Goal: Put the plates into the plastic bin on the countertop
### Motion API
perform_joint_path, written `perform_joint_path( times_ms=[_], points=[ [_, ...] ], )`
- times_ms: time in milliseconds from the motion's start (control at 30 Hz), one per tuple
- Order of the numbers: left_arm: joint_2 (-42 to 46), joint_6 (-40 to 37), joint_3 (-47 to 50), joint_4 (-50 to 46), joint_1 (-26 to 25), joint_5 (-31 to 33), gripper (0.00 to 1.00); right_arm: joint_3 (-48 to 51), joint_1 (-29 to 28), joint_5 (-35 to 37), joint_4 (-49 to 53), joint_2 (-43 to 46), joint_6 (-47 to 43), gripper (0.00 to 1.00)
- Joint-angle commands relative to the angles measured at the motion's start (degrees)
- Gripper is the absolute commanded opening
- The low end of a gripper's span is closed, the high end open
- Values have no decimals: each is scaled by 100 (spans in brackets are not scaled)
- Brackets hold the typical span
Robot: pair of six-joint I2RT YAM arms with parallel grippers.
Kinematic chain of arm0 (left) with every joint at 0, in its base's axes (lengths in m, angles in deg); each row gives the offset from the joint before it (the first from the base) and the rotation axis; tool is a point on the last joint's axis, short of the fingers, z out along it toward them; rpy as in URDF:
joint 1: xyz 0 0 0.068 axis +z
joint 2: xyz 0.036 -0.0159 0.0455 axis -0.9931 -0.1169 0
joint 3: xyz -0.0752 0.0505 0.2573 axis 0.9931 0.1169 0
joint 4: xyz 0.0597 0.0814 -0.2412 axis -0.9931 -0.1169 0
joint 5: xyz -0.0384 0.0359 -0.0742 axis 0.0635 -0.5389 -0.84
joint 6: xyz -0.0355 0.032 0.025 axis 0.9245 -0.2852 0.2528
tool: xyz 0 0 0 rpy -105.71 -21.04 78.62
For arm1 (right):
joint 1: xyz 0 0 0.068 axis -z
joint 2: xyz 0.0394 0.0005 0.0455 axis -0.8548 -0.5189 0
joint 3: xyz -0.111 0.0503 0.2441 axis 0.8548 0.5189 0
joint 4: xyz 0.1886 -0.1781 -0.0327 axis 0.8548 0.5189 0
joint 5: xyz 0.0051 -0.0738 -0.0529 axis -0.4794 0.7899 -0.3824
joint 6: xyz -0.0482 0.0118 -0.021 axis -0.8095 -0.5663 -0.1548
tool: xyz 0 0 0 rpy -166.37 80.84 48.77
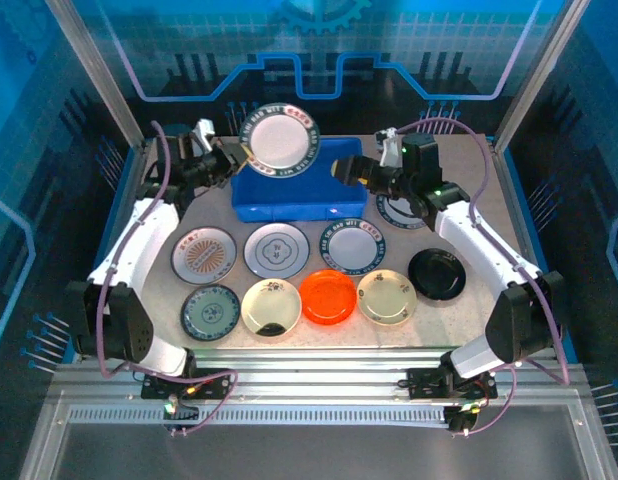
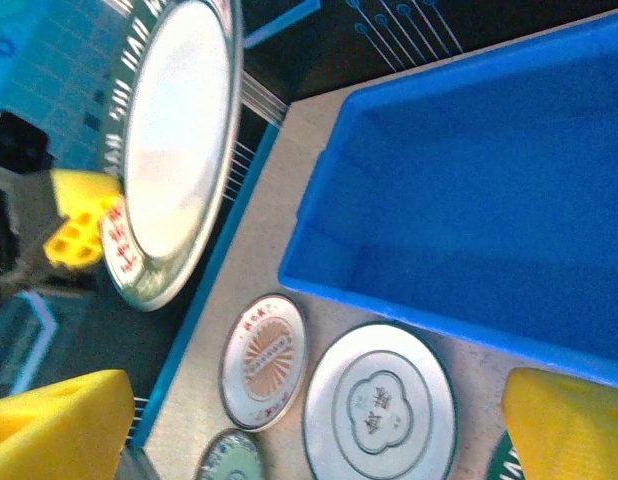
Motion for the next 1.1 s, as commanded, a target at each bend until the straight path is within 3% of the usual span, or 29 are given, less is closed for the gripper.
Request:
perform_joint_path(
  times_ms=[0, 267, 400, 500, 567, 600, 733, 767, 800, 833, 867, 967, 1067],
  points=[
    [-117, 387, 97, 598, -289, -400, 0, 236, 112, -444, -839, -9, 567, 95],
    [-424, 340, -5, 638, -917, -427, 0, 425, 172, -542, -1433, -210, 1003, 87],
    [-450, 219, 3, 578, -1001, -399, 0, 296, 211, -430, -1324, -377, 1099, 77],
    [-374, 80, 10, 432, -1001, -346, 0, 175, 236, -219, -1145, -481, 1158, 55],
    [-330, -51, 11, 285, -1001, -245, 0, 103, 248, -29, -1059, -522, 1167, 24],
    [-315, -119, 4, 196, -1001, -178, 0, 59, 246, 130, -971, -551, 1177, 0],
    [-272, -455, -84, -289, -988, 116, 0, -218, 253, 289, -866, -827, 1118, 0],
    [-257, -537, -110, -428, -968, 212, 9, -331, 241, 258, -819, -935, 1103, 0],
    [-209, -618, -120, -576, -944, 356, 38, -484, 232, 204, -771, -1067, 1075, 0],
    [-146, -692, -100, -707, -920, 526, 86, -637, 212, 190, -696, -1190, 1038, 0],
    [-89, -759, -70, -835, -901, 672, 99, -818, 189, 159, -629, -1321, 1014, 0],
    [157, -1031, 71, -1147, -780, 977, 99, -1376, 101, 122, -321, -1772, 989, 0],
    [516, -1111, 437, -1081, -564, 883, 99, -2068, 19, 70, 57, -2334, 932, 0]
  ],
)
